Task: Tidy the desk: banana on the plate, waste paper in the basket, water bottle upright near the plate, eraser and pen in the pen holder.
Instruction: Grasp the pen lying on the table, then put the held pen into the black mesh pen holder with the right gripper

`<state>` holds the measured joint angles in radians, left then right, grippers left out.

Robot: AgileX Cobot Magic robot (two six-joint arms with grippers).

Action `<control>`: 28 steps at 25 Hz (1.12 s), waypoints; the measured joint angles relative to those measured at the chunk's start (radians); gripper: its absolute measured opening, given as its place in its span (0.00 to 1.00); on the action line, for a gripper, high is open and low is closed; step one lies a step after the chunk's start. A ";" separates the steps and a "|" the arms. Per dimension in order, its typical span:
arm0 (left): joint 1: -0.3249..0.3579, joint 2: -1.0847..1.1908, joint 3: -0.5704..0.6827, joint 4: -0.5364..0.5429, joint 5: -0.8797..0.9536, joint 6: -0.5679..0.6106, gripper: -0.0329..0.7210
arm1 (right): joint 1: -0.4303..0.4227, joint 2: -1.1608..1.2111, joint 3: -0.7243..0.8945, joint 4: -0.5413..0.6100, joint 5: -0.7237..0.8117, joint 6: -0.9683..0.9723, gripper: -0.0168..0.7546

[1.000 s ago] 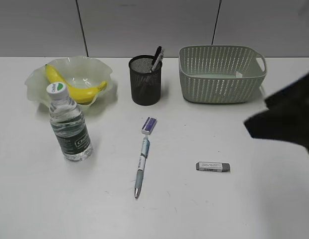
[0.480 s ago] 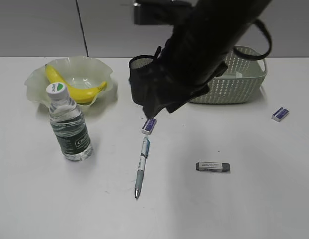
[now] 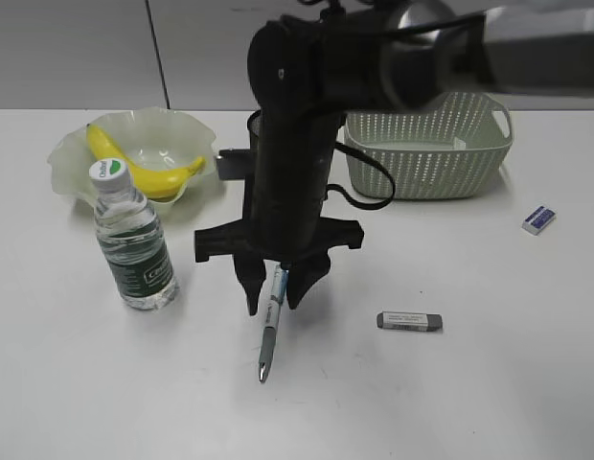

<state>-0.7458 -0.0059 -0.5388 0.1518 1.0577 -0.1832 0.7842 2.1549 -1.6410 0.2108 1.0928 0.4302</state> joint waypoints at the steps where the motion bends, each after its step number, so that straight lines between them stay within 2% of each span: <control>1: 0.000 0.000 0.000 0.000 0.000 0.000 0.35 | 0.000 0.029 -0.015 0.003 0.002 0.007 0.49; 11: 0.000 0.000 0.000 -0.001 0.000 0.000 0.35 | 0.000 0.215 -0.140 0.010 0.023 0.053 0.47; 13: 0.000 0.000 0.000 -0.001 0.000 0.000 0.35 | 0.000 0.235 -0.151 0.010 0.054 0.058 0.40; 16: 0.000 0.000 0.000 -0.001 0.000 0.000 0.35 | 0.000 0.242 -0.162 0.009 0.078 0.051 0.16; 24: 0.000 0.000 0.000 -0.001 0.000 0.000 0.35 | 0.000 0.218 -0.304 -0.029 0.122 -0.010 0.16; 28: 0.000 0.000 0.000 -0.001 0.000 0.000 0.35 | 0.000 0.100 -0.359 -0.162 0.120 -0.015 0.16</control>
<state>-0.7458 -0.0059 -0.5388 0.1509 1.0577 -0.1827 0.7842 2.2546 -2.0000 0.0487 1.2131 0.4154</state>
